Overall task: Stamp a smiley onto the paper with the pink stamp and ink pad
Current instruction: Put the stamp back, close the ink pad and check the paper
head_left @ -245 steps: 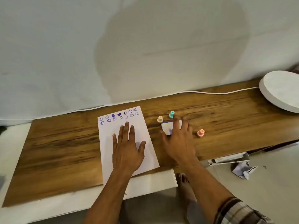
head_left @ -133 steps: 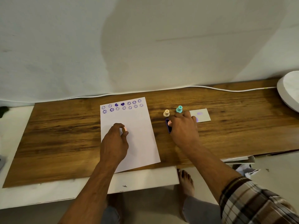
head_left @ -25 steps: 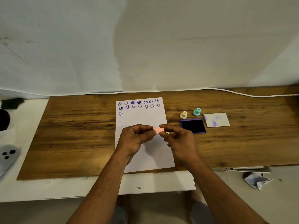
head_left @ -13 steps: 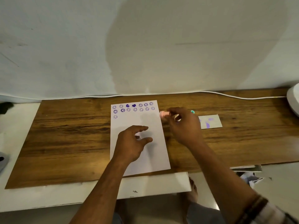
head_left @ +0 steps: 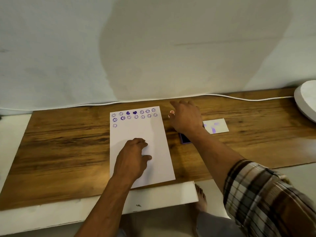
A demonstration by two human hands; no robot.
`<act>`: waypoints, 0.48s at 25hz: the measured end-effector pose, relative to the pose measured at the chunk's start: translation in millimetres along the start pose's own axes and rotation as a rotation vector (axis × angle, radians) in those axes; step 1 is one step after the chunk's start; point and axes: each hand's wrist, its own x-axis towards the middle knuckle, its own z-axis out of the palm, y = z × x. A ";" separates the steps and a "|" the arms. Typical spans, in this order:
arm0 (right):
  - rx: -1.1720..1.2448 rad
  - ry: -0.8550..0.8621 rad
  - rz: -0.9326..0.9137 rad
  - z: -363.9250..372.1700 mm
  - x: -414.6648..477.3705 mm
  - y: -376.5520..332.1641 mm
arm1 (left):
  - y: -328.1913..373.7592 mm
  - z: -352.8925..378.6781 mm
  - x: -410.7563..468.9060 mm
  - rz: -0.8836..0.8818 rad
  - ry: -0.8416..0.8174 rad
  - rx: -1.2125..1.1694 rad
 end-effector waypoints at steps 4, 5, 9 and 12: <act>0.318 0.247 0.359 -10.0 -53.5 43.8 | 0.6 -0.2 1.7 -0.011 0.003 0.008; 0.319 0.241 0.449 -9.1 -68.0 56.9 | 1.1 0.5 2.6 -0.019 0.005 0.009; 0.275 0.134 0.632 -4.0 -83.0 83.4 | 1.0 1.9 1.0 -0.027 -0.005 0.013; 0.264 0.088 0.626 -1.5 -77.9 85.1 | 2.1 2.0 0.1 -0.037 -0.002 0.007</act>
